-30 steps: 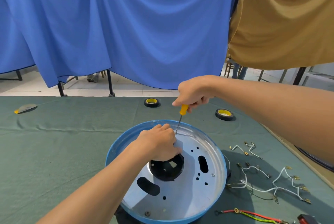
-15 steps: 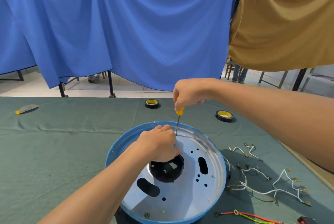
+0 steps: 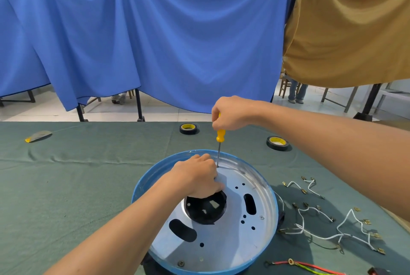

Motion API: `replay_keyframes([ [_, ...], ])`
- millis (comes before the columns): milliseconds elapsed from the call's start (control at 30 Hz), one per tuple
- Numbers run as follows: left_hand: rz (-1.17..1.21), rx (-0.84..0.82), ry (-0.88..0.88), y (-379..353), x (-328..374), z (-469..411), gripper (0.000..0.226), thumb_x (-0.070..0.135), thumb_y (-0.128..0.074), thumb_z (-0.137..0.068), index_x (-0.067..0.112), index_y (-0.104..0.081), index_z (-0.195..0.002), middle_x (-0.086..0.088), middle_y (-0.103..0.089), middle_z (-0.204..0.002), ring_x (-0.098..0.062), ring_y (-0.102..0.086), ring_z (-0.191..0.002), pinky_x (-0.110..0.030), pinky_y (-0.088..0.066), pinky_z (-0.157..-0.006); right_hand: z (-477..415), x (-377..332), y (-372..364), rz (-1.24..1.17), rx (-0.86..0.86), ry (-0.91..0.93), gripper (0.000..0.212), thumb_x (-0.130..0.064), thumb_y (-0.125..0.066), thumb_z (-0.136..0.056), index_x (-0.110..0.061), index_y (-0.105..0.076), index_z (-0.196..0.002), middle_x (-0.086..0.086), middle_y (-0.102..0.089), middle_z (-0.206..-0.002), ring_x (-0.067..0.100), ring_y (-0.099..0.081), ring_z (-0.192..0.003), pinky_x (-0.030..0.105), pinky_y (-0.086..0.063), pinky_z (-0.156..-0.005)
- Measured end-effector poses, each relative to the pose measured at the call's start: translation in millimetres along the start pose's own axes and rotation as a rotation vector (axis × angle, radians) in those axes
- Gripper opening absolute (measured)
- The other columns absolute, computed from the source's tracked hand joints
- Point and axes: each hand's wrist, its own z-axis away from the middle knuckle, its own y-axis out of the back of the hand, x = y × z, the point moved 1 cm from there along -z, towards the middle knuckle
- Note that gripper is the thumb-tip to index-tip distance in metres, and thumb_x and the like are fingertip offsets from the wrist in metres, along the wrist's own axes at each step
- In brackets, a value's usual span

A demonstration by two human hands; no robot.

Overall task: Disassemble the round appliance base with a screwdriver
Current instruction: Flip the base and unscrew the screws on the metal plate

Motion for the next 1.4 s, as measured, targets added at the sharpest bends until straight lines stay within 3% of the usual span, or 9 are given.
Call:
replay_keyframes([
  [67, -0.002, -0.004, 0.002, 1, 0, 0, 0.044, 0.047, -0.046, -0.098, 0.004, -0.057, -0.104, 0.003, -0.033, -0.104, -0.021, -0.038, -0.111, -0.040, -0.036, -0.079, 2, 0, 1, -0.005, -0.055, -0.021, 0.039, -0.032, -0.055, -0.085, 0.000, -0.065, -0.105, 0.019, -0.054, -0.079, 0.021, -0.040, -0.058, 0.025, -0.032, -0.051],
  [200, -0.002, -0.004, 0.006, 0, 1, 1, 0.045, 0.046, -0.047, -0.098, 0.003, -0.056, -0.105, 0.003, -0.033, -0.104, -0.020, -0.037, -0.108, -0.040, -0.036, -0.080, 2, 0, -3, 0.051, 0.029, -0.010, 0.046, -0.044, -0.050, -0.094, -0.011, -0.045, -0.063, 0.008, -0.043, -0.062, 0.019, -0.035, -0.056, 0.029, -0.029, -0.051],
  [333, -0.001, -0.004, -0.003, 2, 1, 2, 0.044, 0.046, -0.047, -0.098, 0.003, -0.056, -0.101, 0.001, -0.034, -0.102, -0.019, -0.034, -0.100, -0.039, -0.036, -0.078, 2, -1, -1, 0.009, -0.057, 0.008, 0.031, -0.026, -0.057, -0.084, -0.002, -0.067, -0.102, 0.018, -0.065, -0.088, 0.029, -0.055, -0.071, 0.029, -0.039, -0.058],
  [533, -0.027, -0.017, 0.006, 2, -1, 3, 0.043, 0.048, -0.046, -0.097, 0.021, -0.040, -0.064, 0.001, -0.039, -0.106, -0.019, -0.038, -0.104, -0.041, -0.041, -0.082, 1, 2, -1, 0.132, -0.027, 0.004, 0.045, -0.042, -0.057, -0.090, -0.013, -0.060, -0.056, -0.002, -0.054, -0.051, 0.018, -0.048, -0.053, 0.024, -0.036, -0.048],
  [700, -0.039, -0.011, -0.002, 1, -2, 2, 0.039, 0.050, -0.046, -0.097, 0.019, -0.048, -0.073, 0.001, -0.043, -0.119, -0.021, -0.040, -0.114, -0.045, -0.044, -0.090, 5, 4, 7, 0.047, -0.232, 0.070, 0.008, -0.029, -0.072, -0.083, -0.022, -0.069, -0.084, 0.004, -0.064, -0.082, 0.018, -0.056, -0.070, 0.026, -0.047, -0.056],
  [900, -0.033, -0.008, -0.001, -1, -3, 0, 0.039, 0.051, -0.046, -0.097, 0.015, -0.061, -0.090, 0.002, -0.043, -0.122, -0.021, -0.039, -0.117, -0.043, -0.042, -0.087, 4, 3, 1, 0.163, -0.211, 0.002, 0.050, -0.049, -0.051, -0.093, -0.011, -0.063, -0.063, -0.005, -0.052, -0.043, 0.020, -0.045, -0.046, 0.024, -0.040, -0.049],
  [1100, -0.028, -0.003, -0.004, -1, -3, 0, 0.042, 0.051, -0.045, -0.097, 0.013, -0.063, -0.092, 0.002, -0.043, -0.121, -0.021, -0.039, -0.116, -0.045, -0.043, -0.090, 5, -1, 7, 0.178, -0.202, 0.138, 0.006, -0.024, -0.076, -0.079, -0.021, -0.071, -0.080, -0.001, -0.069, -0.074, 0.011, -0.064, -0.065, 0.025, -0.051, -0.059],
  [1267, -0.038, 0.000, 0.001, -3, -3, 0, 0.039, 0.052, -0.045, -0.097, 0.019, -0.052, -0.076, 0.002, -0.042, -0.118, -0.022, -0.039, -0.118, -0.041, -0.040, -0.083, 2, 2, 1, 0.101, -0.216, 0.031, 0.052, -0.060, -0.059, -0.085, -0.012, -0.062, -0.067, -0.004, -0.060, -0.052, 0.016, -0.052, -0.046, 0.021, -0.042, -0.048],
  [1400, -0.025, -0.006, -0.015, -3, -4, -1, 0.045, 0.053, -0.045, -0.097, 0.015, -0.065, -0.112, 0.002, -0.043, -0.125, -0.021, -0.039, -0.120, -0.042, -0.041, -0.086, 4, 0, 4, 0.248, -0.227, -0.002, 0.051, -0.045, -0.048, -0.095, -0.012, -0.062, -0.059, -0.006, -0.057, -0.044, 0.015, -0.046, -0.041, 0.020, -0.037, -0.043],
])
